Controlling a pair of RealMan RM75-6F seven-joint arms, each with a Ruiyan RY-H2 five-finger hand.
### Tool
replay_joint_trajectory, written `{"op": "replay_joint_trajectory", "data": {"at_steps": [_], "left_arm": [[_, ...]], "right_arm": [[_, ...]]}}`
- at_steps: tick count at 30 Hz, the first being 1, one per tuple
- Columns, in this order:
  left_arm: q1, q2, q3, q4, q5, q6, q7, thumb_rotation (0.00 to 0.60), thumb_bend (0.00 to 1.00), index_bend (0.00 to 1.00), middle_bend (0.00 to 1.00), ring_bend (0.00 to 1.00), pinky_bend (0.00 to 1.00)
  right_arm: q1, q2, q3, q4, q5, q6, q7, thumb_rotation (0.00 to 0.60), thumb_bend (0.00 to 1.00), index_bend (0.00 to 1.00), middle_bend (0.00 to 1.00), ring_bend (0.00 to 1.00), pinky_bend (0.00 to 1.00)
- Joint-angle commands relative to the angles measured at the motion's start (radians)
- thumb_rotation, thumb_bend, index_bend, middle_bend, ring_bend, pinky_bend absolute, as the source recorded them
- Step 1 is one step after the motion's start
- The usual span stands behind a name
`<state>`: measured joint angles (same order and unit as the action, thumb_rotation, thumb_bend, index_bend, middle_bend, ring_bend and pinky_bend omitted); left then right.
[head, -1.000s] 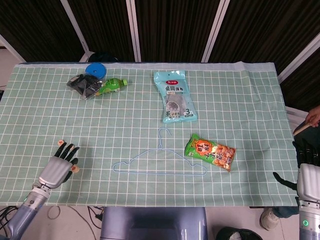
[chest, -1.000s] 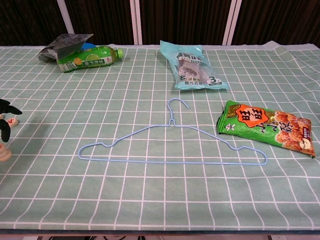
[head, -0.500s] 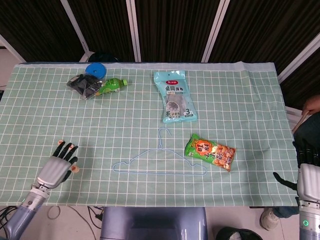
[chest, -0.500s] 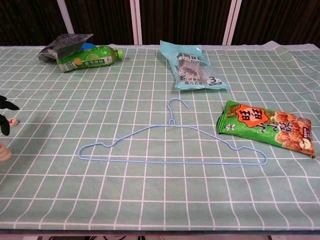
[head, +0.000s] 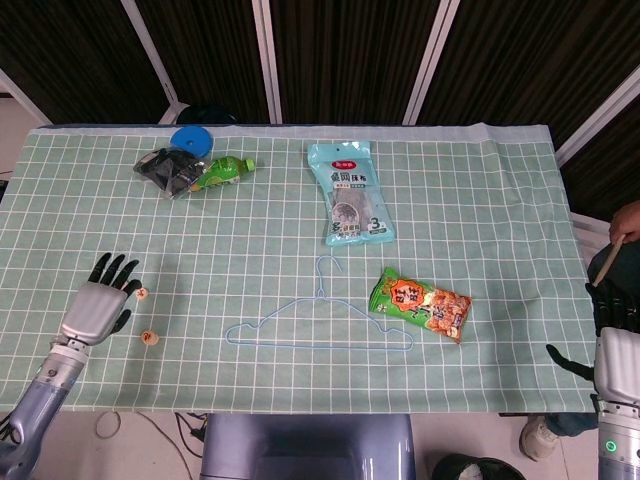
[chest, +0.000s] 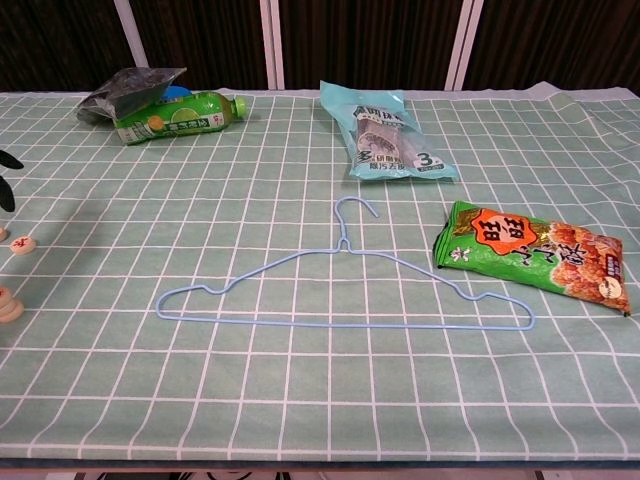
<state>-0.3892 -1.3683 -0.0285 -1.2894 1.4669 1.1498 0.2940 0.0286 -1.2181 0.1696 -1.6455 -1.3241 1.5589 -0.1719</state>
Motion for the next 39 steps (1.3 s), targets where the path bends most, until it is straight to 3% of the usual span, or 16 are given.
{"op": "replay_joint_trajectory", "data": {"at_steps": [1, 19, 39], "left_arm": [[-0.027, -0.032, -0.021, 0.041, -0.030, -0.040, -0.018, 0.600, 0.33, 0.39, 0.10, 0.00, 0.05], [-0.073, -0.133, -0.048, 0.191, -0.122, -0.142, 0.001, 0.600, 0.33, 0.42, 0.11, 0.00, 0.05], [-0.072, -0.154, -0.019, 0.207, -0.097, -0.130, -0.007, 0.600, 0.33, 0.46, 0.11, 0.00, 0.05]], "right_arm": [[0.000, 0.000, 0.001, 0.001, 0.000, 0.001, -0.001, 0.600, 0.20, 0.10, 0.03, 0.06, 0.00], [-0.001, -0.001, 0.005, 0.000, 0.012, 0.000, -0.005, 0.600, 0.20, 0.10, 0.03, 0.06, 0.00], [-0.001, -0.003, 0.007, 0.001, 0.015, 0.002, -0.005, 0.600, 0.20, 0.10, 0.03, 0.06, 0.00]]}}
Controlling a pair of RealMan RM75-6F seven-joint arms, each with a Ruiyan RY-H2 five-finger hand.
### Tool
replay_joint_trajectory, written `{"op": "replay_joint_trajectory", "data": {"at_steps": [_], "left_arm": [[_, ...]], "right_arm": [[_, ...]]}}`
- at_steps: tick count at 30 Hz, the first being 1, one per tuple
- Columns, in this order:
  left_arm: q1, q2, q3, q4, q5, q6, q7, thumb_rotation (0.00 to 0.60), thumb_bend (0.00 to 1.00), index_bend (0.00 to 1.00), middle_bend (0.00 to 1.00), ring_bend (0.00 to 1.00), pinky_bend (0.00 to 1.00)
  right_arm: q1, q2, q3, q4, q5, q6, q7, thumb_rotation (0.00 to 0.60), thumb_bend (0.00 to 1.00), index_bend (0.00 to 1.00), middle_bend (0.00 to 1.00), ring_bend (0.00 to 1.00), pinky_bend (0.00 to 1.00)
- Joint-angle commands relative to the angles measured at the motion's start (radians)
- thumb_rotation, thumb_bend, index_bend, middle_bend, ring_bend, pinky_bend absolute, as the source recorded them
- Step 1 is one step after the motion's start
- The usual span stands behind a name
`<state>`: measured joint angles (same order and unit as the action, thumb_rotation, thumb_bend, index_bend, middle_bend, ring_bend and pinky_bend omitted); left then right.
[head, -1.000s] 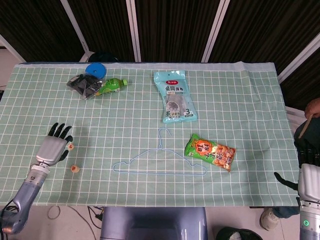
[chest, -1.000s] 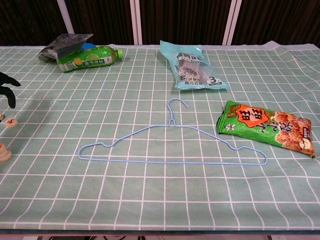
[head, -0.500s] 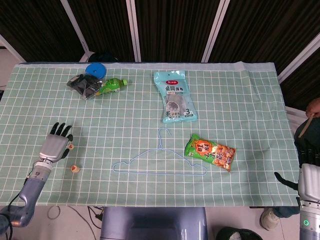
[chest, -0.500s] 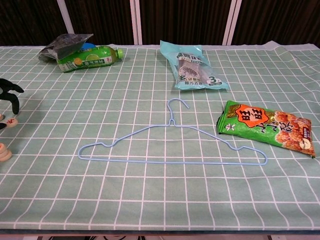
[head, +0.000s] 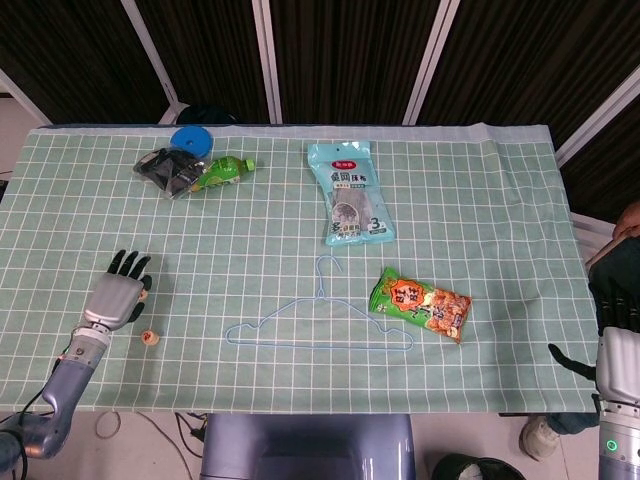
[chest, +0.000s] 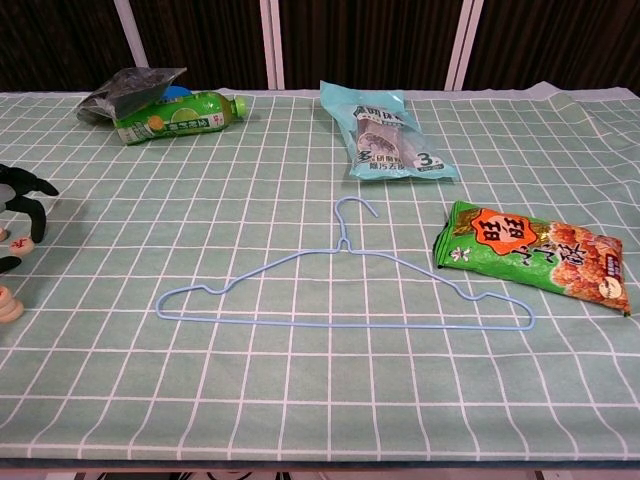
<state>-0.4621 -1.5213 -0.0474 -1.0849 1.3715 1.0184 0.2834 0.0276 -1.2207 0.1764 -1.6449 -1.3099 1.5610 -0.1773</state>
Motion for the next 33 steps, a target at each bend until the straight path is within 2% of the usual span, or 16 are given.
{"op": "replay_joint_trajectory", "data": {"at_steps": [1, 17, 26, 33], "left_arm": [[0.001, -0.001, 0.000, 0.003, -0.002, 0.001, 0.004, 0.600, 0.33, 0.46, 0.11, 0.00, 0.06], [0.004, -0.011, -0.002, 0.025, -0.028, -0.003, 0.024, 0.600, 0.33, 0.45, 0.11, 0.00, 0.06], [0.006, -0.004, 0.001, 0.017, -0.022, 0.010, 0.019, 0.600, 0.36, 0.53, 0.14, 0.00, 0.06], [0.012, 0.035, -0.003, -0.061, -0.003, 0.056, 0.027, 0.600, 0.36, 0.53, 0.14, 0.00, 0.06]], "right_arm": [[0.000, 0.000, 0.001, 0.000, 0.001, 0.000, 0.001, 0.600, 0.21, 0.10, 0.03, 0.06, 0.00], [0.000, -0.003, 0.001, 0.000, 0.004, 0.002, -0.008, 0.600, 0.21, 0.10, 0.03, 0.06, 0.00], [-0.001, -0.004, 0.003, 0.000, 0.004, 0.005, -0.008, 0.600, 0.20, 0.10, 0.03, 0.06, 0.00], [-0.001, -0.004, 0.003, -0.001, 0.005, 0.004, -0.008, 0.600, 0.20, 0.10, 0.03, 0.06, 0.00]]}}
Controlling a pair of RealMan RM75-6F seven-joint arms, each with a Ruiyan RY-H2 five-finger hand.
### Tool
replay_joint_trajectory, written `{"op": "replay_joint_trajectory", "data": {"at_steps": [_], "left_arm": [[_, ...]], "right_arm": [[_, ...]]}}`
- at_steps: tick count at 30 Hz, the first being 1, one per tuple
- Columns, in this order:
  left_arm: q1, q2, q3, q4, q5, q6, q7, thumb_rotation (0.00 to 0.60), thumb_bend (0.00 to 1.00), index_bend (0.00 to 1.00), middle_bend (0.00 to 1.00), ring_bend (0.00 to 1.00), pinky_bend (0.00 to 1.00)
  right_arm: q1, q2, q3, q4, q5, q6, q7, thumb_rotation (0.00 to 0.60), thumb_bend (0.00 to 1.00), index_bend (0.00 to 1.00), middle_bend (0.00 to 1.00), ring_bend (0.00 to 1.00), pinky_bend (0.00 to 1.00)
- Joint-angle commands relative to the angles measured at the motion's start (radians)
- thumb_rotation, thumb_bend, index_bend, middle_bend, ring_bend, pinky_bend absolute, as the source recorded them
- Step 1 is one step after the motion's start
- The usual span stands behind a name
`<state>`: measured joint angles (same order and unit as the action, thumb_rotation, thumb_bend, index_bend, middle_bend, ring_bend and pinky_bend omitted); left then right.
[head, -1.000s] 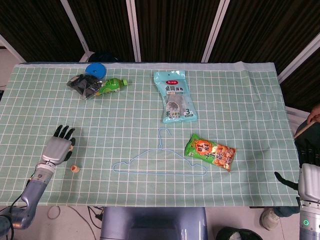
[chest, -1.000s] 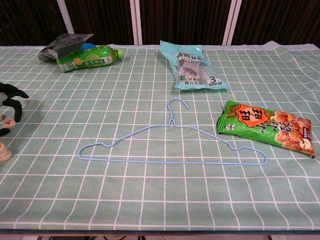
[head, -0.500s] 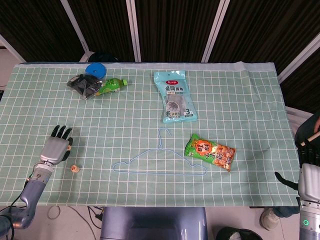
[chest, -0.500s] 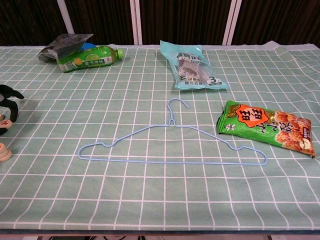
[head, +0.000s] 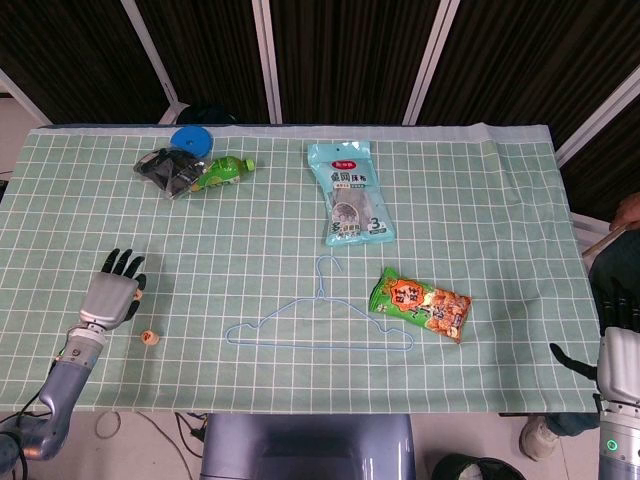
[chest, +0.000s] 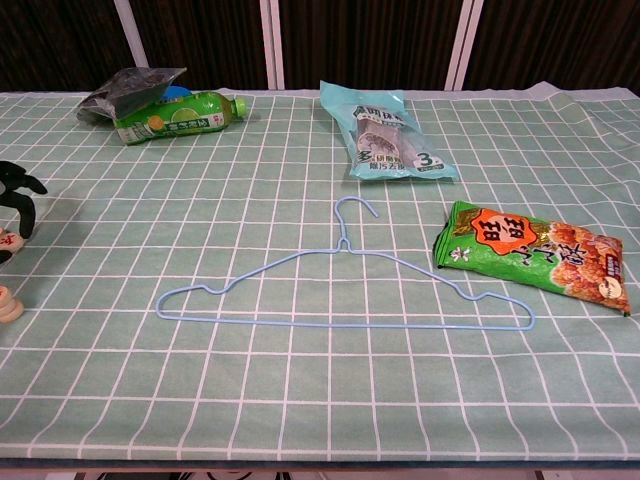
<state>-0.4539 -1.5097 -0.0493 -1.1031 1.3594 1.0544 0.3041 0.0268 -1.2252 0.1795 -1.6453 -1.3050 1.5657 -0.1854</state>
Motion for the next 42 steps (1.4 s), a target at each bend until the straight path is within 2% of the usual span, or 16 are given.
{"op": "replay_joint_trajectory", "data": {"at_steps": [1, 7, 17, 25, 42], "left_arm": [[0.006, 0.038, 0.000, -0.070, 0.011, 0.024, 0.007, 0.600, 0.36, 0.53, 0.14, 0.00, 0.06], [0.019, 0.112, 0.014, -0.213, 0.036, 0.065, 0.049, 0.600, 0.36, 0.53, 0.14, 0.00, 0.06], [0.063, 0.181, 0.080, -0.342, 0.128, 0.144, 0.070, 0.600, 0.36, 0.53, 0.14, 0.00, 0.06], [0.107, 0.184, 0.130, -0.319, 0.169, 0.176, 0.060, 0.600, 0.36, 0.53, 0.14, 0.00, 0.06], [0.120, 0.151, 0.147, -0.266, 0.221, 0.186, 0.021, 0.600, 0.36, 0.51, 0.14, 0.00, 0.06]], "right_arm": [[0.000, 0.000, 0.000, -0.001, 0.001, -0.001, 0.001, 0.600, 0.20, 0.10, 0.02, 0.06, 0.00], [-0.001, 0.001, 0.000, -0.002, 0.000, 0.000, 0.001, 0.600, 0.20, 0.10, 0.03, 0.06, 0.00], [-0.001, 0.002, 0.002, -0.003, 0.004, -0.002, 0.003, 0.600, 0.20, 0.10, 0.03, 0.06, 0.00], [-0.001, 0.003, 0.001, -0.004, 0.001, 0.001, 0.003, 0.600, 0.21, 0.10, 0.03, 0.06, 0.00], [-0.003, 0.004, 0.004, -0.004, 0.006, 0.003, 0.002, 0.600, 0.20, 0.10, 0.02, 0.06, 0.00]]}}
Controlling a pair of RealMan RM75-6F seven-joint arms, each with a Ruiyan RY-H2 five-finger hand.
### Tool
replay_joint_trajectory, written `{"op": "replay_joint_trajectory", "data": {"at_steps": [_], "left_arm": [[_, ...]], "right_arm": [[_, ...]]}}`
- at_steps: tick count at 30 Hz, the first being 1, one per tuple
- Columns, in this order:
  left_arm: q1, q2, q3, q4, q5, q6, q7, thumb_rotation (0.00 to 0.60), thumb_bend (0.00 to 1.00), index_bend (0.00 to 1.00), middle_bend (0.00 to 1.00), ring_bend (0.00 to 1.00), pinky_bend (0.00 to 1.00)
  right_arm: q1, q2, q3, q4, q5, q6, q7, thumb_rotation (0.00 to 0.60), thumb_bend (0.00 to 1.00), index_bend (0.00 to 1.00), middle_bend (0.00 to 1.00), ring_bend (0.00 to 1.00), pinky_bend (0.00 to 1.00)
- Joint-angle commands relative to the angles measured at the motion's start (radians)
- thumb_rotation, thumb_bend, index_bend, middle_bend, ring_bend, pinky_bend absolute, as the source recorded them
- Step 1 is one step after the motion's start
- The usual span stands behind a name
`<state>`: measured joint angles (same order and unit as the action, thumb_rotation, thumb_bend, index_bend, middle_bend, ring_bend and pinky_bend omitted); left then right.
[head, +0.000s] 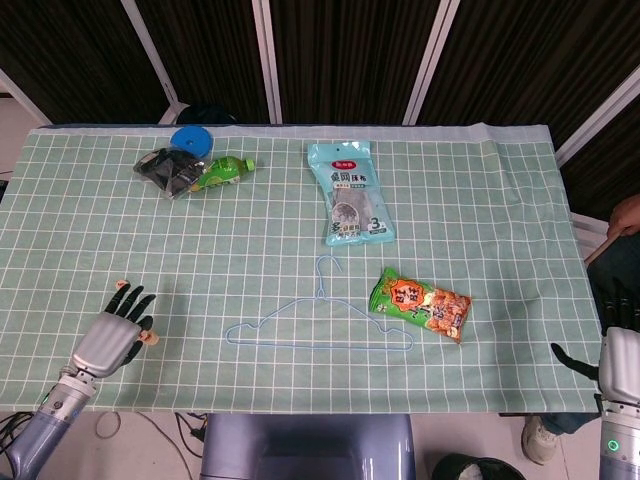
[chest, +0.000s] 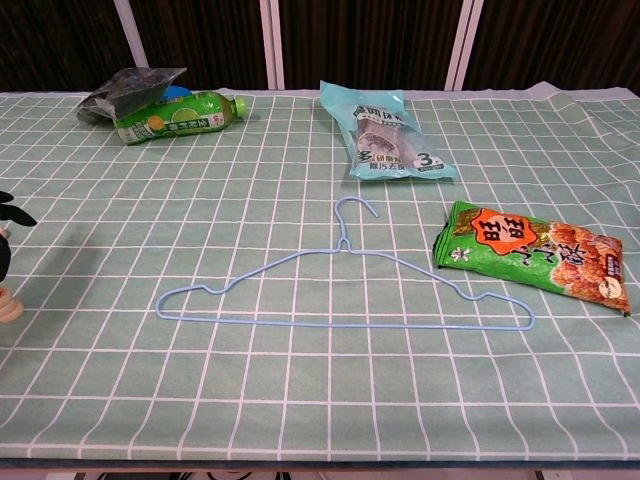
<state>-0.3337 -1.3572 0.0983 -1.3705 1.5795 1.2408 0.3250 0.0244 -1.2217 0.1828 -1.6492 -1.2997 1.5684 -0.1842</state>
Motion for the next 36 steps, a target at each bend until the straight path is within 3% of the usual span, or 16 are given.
{"op": "replay_joint_trajectory", "data": {"at_steps": [1, 36], "left_arm": [[0.000, -0.003, -0.001, 0.002, 0.002, -0.001, 0.002, 0.600, 0.36, 0.50, 0.14, 0.00, 0.06], [0.007, -0.012, -0.011, 0.001, 0.014, -0.007, 0.030, 0.600, 0.37, 0.44, 0.13, 0.00, 0.06]], "right_arm": [[0.000, 0.000, 0.000, 0.001, 0.001, -0.001, 0.000, 0.600, 0.20, 0.10, 0.03, 0.06, 0.00], [-0.001, 0.000, 0.003, 0.001, 0.007, 0.000, -0.001, 0.600, 0.21, 0.10, 0.03, 0.06, 0.00]]}}
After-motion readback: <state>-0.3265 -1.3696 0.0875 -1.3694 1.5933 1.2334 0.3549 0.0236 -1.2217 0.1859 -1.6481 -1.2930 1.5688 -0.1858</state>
